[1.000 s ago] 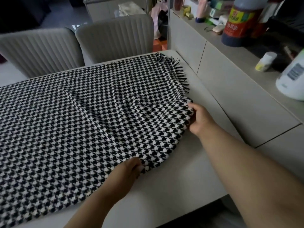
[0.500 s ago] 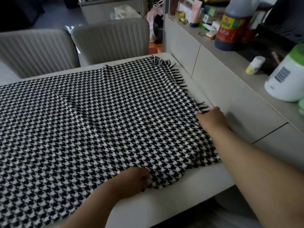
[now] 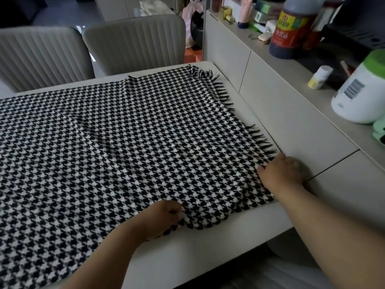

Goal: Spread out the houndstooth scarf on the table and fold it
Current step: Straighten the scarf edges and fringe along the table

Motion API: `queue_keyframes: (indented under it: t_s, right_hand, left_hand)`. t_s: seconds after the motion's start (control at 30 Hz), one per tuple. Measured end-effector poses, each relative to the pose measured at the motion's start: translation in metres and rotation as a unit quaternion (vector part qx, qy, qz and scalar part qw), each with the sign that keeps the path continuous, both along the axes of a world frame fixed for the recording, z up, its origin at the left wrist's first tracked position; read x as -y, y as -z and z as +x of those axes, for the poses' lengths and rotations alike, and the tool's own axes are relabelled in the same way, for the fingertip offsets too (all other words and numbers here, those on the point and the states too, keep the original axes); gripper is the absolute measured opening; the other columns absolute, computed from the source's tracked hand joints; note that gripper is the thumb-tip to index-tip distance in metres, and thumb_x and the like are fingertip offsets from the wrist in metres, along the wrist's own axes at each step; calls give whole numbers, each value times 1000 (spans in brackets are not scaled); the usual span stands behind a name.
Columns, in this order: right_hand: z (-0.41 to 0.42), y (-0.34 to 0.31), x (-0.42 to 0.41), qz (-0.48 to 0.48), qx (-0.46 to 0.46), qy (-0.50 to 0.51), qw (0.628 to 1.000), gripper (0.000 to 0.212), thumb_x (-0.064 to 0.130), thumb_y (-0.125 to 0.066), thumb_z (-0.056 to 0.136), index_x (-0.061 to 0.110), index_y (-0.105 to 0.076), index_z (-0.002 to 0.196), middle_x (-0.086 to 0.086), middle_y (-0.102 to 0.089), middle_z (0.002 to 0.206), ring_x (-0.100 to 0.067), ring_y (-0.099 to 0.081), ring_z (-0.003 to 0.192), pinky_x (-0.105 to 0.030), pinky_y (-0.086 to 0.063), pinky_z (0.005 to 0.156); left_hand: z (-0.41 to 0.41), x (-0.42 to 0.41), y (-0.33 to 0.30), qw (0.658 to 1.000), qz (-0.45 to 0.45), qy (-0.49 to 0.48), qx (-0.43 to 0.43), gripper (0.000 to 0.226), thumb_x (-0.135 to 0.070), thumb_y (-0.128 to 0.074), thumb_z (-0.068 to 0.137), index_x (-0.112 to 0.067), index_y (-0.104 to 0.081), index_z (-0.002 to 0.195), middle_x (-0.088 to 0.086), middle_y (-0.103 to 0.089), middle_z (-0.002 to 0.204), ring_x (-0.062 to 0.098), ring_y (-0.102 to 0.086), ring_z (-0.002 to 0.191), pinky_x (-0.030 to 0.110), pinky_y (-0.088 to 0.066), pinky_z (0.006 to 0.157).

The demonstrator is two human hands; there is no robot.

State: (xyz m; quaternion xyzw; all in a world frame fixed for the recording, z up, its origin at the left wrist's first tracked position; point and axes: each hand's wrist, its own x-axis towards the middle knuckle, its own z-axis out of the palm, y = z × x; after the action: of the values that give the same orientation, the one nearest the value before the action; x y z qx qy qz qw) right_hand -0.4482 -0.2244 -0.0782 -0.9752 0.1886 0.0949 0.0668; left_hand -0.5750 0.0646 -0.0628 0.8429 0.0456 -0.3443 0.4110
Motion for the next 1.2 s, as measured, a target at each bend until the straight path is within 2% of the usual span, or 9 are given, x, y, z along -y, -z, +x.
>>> queue_keyframes:
  t_s: [0.13,0.27,0.37,0.43,0.63,0.77,0.87,1.03,1.2]
  right_hand:
    - [3,0,14,11,47,-68,997,19,12,-46,93,3,-55,107,-21,-63,111,-38,-59,103,-34,-44,77]
    - [8,-16,11,-97,30,-23,995,30,8,-45,90,7,-53,119,-17,-56,121,-36,-52,113,-39,-46,87]
    - [12,-17,-3,-102,66,-84,989,35,14,-51,87,9,-48,122,-17,-51,125,-34,-45,116,-43,-40,95]
    - [22,-19,-17,-51,110,-143,982,38,17,-56,86,6,-47,121,-18,-52,123,-34,-46,114,-41,-41,93]
    - [80,-22,-74,40,103,-257,960,50,32,-48,93,8,-37,136,-14,-44,139,-30,-41,126,-41,-39,100]
    - [120,-12,-102,42,-7,-335,941,66,52,-39,94,28,-15,151,-5,-9,160,-30,-9,146,-49,-19,114]
    - [143,6,-92,-5,-107,-248,963,76,67,-25,91,31,3,151,-4,11,159,-31,8,146,-62,-5,111]
    - [159,8,-101,-131,-61,-220,965,88,72,-10,87,14,4,152,-16,10,158,-35,14,145,-58,2,116]
    - [146,25,-132,-26,-105,-328,939,83,77,-15,84,34,16,148,-2,20,158,-27,21,144,-61,9,113]
  left_hand:
    - [-2,5,-1,1000,19,23,3,30,-21,-50,97,-19,-45,68,-6,-43,64,6,-36,52,19,-33,51]
    - [-5,11,-4,996,42,81,-19,28,-22,-50,95,-27,-53,68,-4,-57,74,12,-51,67,29,-46,66]
    - [0,12,-4,989,83,22,117,23,-31,-48,97,-30,-55,75,-7,-58,81,11,-53,71,26,-49,65]
    - [10,10,-2,959,138,-22,246,15,-35,-45,97,-30,-58,91,-9,-55,100,13,-54,91,26,-49,80]
    - [48,23,15,944,220,20,246,53,-54,-31,97,-39,-25,147,-4,-14,160,20,-7,148,41,-9,120]
    - [61,35,35,937,256,85,223,59,-62,-21,95,-47,-6,149,-8,10,161,16,16,147,44,14,118]
    - [57,39,44,923,290,106,232,62,-66,-15,92,-48,7,148,-10,22,157,17,30,142,44,23,112]
    - [67,49,48,920,278,116,249,63,-68,-12,91,-48,8,148,-10,23,157,15,34,140,47,24,113]
    - [73,49,49,928,243,117,256,62,-65,-22,93,-47,-1,149,-10,15,160,12,29,142,47,20,115]
